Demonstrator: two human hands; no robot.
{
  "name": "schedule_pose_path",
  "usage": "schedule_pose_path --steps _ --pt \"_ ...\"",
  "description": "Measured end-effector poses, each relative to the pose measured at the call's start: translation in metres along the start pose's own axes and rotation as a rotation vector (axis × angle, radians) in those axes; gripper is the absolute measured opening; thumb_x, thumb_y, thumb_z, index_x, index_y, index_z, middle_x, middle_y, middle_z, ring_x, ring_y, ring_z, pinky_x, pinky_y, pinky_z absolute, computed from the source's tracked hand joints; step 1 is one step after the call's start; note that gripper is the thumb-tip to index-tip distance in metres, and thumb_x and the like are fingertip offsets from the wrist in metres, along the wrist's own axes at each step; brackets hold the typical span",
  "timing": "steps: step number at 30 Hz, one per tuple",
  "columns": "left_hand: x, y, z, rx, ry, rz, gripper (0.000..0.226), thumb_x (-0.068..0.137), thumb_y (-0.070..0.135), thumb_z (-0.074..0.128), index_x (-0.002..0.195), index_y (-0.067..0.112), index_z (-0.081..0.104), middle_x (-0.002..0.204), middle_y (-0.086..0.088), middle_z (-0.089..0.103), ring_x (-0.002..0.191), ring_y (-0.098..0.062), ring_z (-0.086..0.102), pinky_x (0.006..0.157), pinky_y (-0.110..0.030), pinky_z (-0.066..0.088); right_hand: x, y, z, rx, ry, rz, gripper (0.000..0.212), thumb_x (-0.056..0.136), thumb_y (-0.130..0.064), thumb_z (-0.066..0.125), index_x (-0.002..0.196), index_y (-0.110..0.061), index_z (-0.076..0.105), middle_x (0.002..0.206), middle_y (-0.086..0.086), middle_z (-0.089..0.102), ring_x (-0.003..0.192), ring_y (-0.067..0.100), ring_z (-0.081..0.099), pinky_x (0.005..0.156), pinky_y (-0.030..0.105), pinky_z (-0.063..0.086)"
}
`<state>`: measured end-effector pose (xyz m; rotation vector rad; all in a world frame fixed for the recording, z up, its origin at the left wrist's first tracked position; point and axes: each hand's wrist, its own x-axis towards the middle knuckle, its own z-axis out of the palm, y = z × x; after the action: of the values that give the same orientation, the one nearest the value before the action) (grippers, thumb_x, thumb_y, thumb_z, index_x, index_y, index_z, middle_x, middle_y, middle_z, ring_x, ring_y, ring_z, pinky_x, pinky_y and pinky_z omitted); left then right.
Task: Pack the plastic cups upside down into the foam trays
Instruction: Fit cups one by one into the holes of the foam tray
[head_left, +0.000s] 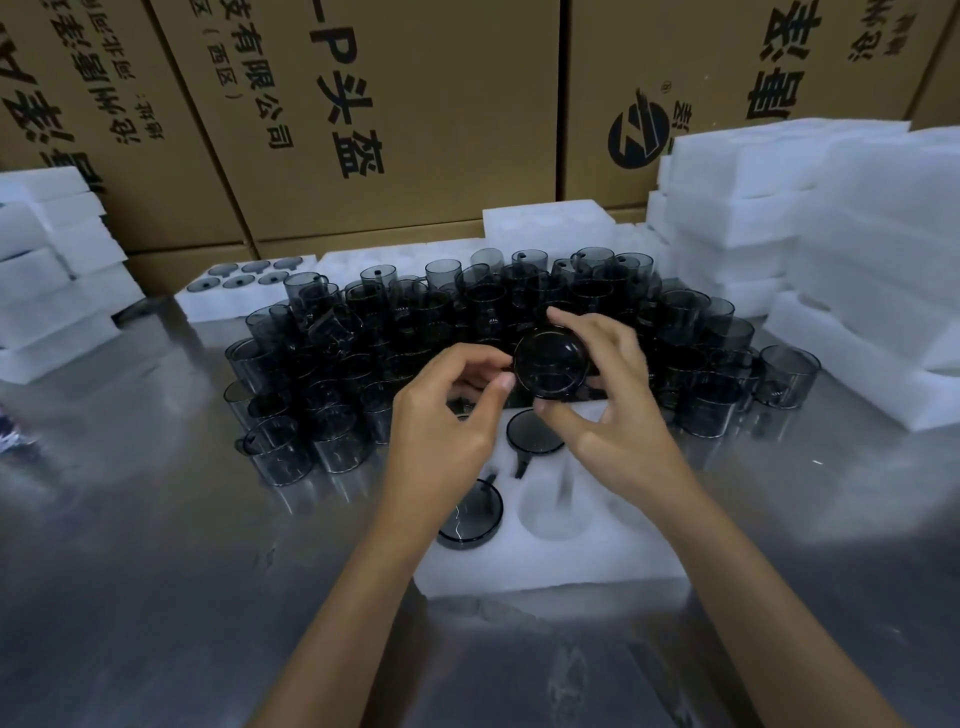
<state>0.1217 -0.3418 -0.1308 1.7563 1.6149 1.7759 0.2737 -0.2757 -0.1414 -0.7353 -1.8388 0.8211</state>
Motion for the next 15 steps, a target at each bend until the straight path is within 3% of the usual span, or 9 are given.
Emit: schedule_pose_path --steps 5,8,11,15 --pt "-0.004 0.004 0.010 -0.154 -0.040 -0.125 0.019 0.088 0.010 0.075 0.103 0.017 0.067 0.084 0.003 0.069 0.081 -0.009 0.068 0.078 -0.023 0.056 0.004 -0.002 -0.020 -0.044 -0.074 0.051 0.074 0.083 -0.010 0.077 0.144 -0.038 0.045 0.131 -0.011 0.050 0.128 0.002 0.041 0.103 0.007 0.031" --pt "-0.008 0.007 0.017 -0.232 -0.101 -0.182 0.024 0.086 0.010 0.076 0.106 0.017 0.065 0.082 -0.003 0.072 0.078 -0.016 0.071 0.075 -0.031 0.060 0.006 -0.003 -0.040 -0.023 -0.126 0.099 0.055 0.077 -0.012 0.084 0.123 -0.031 0.058 0.116 -0.018 0.064 0.113 0.000 0.056 0.098 0.025 0.044" --pt "-0.012 0.006 0.022 -0.181 -0.203 -0.164 0.030 0.088 0.008 0.074 0.113 0.022 0.067 0.092 0.006 0.075 0.086 -0.009 0.072 0.078 -0.020 0.056 0.008 0.002 -0.055 0.013 -0.127 0.169 0.048 0.073 -0.009 0.086 0.109 -0.024 0.058 0.107 -0.009 0.067 0.099 0.003 0.061 0.082 0.016 0.045" --pt "-0.019 0.005 0.023 0.105 -0.368 -0.049 0.040 0.095 0.011 0.064 0.127 0.035 0.065 0.114 0.026 0.069 0.106 0.005 0.063 0.089 -0.008 0.047 0.009 0.013 -0.066 0.001 -0.194 0.281 0.048 0.069 -0.003 0.087 0.104 -0.014 0.056 0.097 0.004 0.070 0.073 0.002 0.057 0.065 0.012 0.043"
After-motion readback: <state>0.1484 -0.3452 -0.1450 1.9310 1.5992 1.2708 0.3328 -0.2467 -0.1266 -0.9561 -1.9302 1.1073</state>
